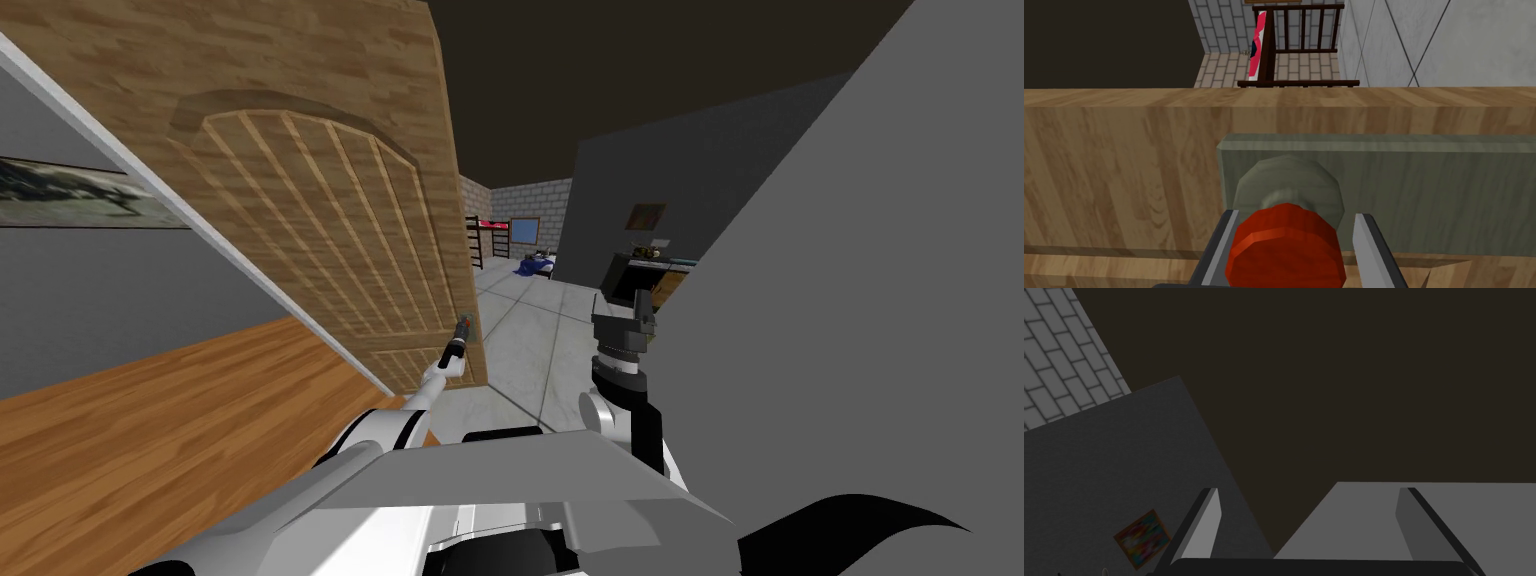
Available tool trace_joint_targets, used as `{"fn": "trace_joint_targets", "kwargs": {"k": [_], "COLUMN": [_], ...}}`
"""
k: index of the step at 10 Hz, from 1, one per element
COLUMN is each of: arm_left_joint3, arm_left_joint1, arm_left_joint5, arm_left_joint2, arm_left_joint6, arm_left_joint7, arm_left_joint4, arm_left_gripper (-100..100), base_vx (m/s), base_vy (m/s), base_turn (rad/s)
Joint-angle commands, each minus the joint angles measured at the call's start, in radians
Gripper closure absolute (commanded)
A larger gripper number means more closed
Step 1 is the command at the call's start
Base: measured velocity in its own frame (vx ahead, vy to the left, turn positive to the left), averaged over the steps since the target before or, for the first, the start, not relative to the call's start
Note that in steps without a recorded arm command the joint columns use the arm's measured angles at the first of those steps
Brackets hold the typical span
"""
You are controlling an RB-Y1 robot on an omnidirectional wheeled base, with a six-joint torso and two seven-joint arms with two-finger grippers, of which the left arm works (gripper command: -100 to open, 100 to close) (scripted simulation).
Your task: Push the door open
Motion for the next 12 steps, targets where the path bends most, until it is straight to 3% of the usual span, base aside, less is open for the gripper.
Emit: {"fn": "trace_joint_targets", "kwargs": {"k": [1,6,12], "arm_left_joint3": [0.000,0.012,0.064], "arm_left_joint1": [0.002,0.005,0.007], "arm_left_joint5": [0.000,0.005,0.027], "arm_left_joint2": [0.000,0.006,0.035], "arm_left_joint6": [0.001,0.004,0.011], "arm_left_joint7": [0.000,-0.004,-0.022], "arm_left_joint4": [0.002,0.005,0.010], "arm_left_gripper": [100,100,100], "base_vx": [-0.035,0.005,0.180], "base_vy": [0.005,-0.008,-0.098], "base_turn": [-0.007,0.009,0.059]}}
